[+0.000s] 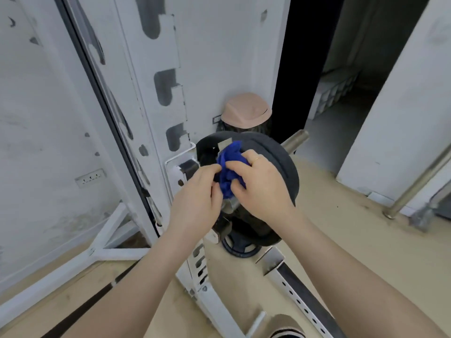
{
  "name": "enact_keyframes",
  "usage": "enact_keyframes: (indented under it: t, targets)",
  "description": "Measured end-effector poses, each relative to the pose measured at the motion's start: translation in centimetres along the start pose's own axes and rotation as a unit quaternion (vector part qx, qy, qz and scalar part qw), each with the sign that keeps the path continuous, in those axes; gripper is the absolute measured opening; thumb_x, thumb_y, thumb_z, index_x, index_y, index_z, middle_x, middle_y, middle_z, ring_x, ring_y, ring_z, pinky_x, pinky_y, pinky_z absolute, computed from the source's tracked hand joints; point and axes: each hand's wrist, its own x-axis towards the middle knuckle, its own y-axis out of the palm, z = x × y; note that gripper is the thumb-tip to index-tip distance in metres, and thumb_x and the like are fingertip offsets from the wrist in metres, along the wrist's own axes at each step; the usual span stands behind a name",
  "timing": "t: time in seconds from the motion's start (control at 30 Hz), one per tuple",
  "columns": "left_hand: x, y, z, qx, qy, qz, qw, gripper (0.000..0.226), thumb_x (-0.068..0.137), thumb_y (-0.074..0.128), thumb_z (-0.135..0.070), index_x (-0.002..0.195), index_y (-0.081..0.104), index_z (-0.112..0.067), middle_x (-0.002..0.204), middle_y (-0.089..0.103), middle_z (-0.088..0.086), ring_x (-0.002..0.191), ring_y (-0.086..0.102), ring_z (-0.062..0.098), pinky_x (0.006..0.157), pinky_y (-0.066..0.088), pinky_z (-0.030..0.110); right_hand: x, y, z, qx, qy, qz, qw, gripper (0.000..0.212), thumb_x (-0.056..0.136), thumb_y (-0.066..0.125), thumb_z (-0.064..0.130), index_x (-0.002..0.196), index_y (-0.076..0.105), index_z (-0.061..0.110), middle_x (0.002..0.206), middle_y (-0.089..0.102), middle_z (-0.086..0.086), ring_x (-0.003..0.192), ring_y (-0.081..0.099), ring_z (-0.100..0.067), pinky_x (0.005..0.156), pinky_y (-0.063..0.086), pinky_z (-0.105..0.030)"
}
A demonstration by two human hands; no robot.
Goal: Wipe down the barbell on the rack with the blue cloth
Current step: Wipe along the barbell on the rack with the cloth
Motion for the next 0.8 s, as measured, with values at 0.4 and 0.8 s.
enact_keyframes:
  t: [0.4, 0.8]
  targets:
    - [7.0, 2.1, -3.0, 0.128, 0.017, 0.05, 0.99, 0.056, 0.094, 0.04, -0.04, 0.145, 0.024, -0.023, 0.154, 0.023, 0.005, 0.138, 0.023, 0.026, 0.111, 0.024, 0.042, 2.3, -0.9, -10.9, 0.353, 0.39, -0.052, 0.849, 0.025, 0.088, 0.049, 0.009, 0.097, 0.07, 0.018, 0.091, 0.068, -0.005, 0.088, 0.06, -0.02, 0.075, 0.047, -0.028]
    - [14.0, 9.1, -9.2, 0.231, -0.016, 0.123, 0.965, 0.058, 0.09, 0.029, -0.058, 0.135, 0.041, -0.024, 0.142, 0.042, 0.003, 0.13, 0.036, 0.023, 0.103, 0.033, 0.036, 8.0, 2.3, -26.0, 0.164, 0.331, -0.12, 0.922, 0.022, 0.09, 0.045, 0.01, 0.108, 0.059, 0.008, 0.106, 0.06, -0.011, 0.096, 0.056, -0.027, 0.082, 0.047, -0.04]
